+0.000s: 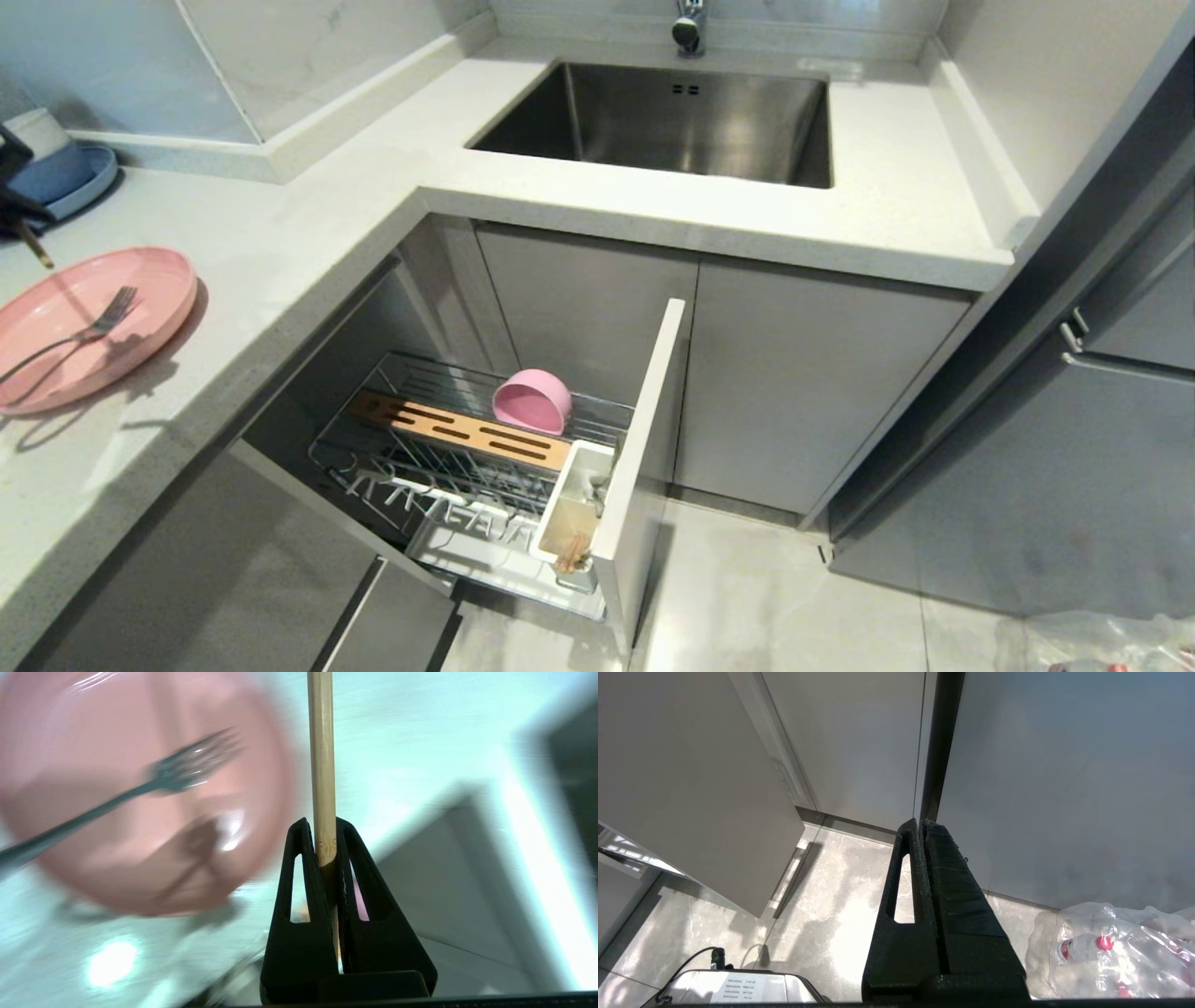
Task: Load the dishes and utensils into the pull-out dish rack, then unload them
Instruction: Pick up the chopsticks and place it in the cupboard
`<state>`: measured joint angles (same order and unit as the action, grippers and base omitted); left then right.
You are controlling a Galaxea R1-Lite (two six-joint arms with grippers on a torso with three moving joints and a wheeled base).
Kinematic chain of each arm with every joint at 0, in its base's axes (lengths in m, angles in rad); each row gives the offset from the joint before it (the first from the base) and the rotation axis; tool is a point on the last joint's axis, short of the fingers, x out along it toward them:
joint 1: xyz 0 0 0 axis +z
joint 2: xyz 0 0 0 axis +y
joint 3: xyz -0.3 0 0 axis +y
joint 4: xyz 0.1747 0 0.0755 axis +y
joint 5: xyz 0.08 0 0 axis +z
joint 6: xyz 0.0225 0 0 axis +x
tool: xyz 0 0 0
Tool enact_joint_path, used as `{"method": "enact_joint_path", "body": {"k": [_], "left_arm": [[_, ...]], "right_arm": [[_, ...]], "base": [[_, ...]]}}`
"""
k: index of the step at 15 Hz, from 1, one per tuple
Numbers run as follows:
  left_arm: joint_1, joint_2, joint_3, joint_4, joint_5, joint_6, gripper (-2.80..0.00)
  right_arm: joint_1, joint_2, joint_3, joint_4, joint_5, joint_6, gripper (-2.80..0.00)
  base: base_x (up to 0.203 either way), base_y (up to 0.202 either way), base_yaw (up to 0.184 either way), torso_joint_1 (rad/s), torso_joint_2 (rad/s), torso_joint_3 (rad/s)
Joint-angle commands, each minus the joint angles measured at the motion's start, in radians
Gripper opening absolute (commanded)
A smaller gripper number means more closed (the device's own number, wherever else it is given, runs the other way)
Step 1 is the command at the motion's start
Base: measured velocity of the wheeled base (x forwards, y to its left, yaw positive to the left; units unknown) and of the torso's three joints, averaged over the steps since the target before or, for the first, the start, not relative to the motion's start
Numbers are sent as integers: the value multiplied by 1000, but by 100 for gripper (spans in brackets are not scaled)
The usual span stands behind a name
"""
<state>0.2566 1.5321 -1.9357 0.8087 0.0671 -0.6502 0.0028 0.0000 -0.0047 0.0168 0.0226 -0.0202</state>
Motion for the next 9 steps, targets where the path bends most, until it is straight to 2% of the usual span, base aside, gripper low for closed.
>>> {"method": "enact_joint_path", "body": {"k": [1,3,5,7,9], "left_arm": [[-62,-123,0,-79,-42,-3,-280],[-176,-167,8,-119,-115,-16,-280],[-302,-192,40,-126,-191,-64,-280],[-444,-192,76,-116,-228,-96,-280],[-572,-174,136,-59,-240,-136,-280]], "right_arm": [[0,0,0,0,0,0,-280],[0,0,0,0,-1,-1,-280],[0,0,0,0,-1,-1,-280],[0,0,0,0,0,-1,-280],[0,0,0,0,0,0,-280]], "base": [[0,0,0,0,0,0],[0,0,0,0,0,0],[0,0,0,0,0,0],[0,0,0,0,0,0],[0,0,0,0,0,0]]}}
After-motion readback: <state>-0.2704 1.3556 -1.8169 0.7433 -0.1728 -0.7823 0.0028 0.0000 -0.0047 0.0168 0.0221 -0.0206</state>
